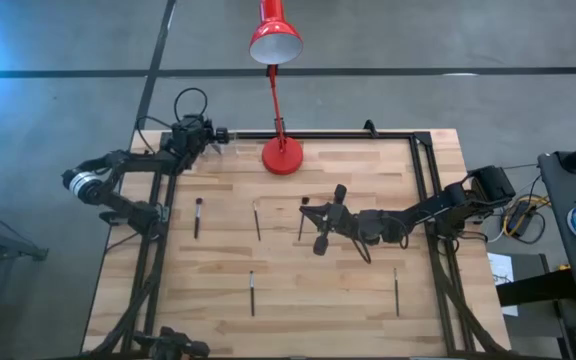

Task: Pick & Place Makeup Supplies
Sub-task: Put the makeup brush into the transparent organizer

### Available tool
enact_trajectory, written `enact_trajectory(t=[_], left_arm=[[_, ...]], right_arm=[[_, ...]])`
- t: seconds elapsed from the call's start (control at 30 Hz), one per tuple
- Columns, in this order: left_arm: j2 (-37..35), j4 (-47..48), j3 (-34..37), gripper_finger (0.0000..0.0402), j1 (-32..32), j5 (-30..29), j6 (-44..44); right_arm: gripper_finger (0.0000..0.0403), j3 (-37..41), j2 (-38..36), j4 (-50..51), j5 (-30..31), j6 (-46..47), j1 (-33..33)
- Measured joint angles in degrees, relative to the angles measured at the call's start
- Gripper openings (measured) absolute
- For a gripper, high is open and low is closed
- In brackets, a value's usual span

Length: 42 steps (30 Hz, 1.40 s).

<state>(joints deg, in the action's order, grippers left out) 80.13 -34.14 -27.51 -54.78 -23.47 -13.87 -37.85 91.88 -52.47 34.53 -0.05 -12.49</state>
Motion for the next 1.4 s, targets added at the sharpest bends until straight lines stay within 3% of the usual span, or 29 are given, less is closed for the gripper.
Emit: enact_trajectory(t=[0.53,0.83,1.07,1.17,1.27,1.4], left_arm=[[-4.38,3.6,0.04,0.0017,0.0,6.11,-6.15],[-4.41,3.99,0.04,0.0053,0.0,6.54,-7.19],[-7.17,5.67,0.08,0.0058,0.0,7.14,-5.07],[-10.41,7.8,0.11,0.0055,0.01,11.15,-2.32],[-14.65,9.5,1.11,0.0046,0.8,18.78,-0.08],[-20.49,7.46,6.34,0.0027,5.13,26.44,0.17]], right_arm=[[0.0016,0.02,0.0,0.0,-0.01,-0.01,0.0],[0.0016,0.02,0.0,0.13,-0.01,-0.01,0.0],[0.0016,0.02,0.0,0.78,-0.03,-0.01,0.0],[0.0016,0.04,0.02,1.36,-0.02,-0.01,0.0],[0.0016,0.04,0.02,1.33,0.0,0.0,0.0],[0.0016,0.04,0.02,1.71,0.16,1.94,0.13]])
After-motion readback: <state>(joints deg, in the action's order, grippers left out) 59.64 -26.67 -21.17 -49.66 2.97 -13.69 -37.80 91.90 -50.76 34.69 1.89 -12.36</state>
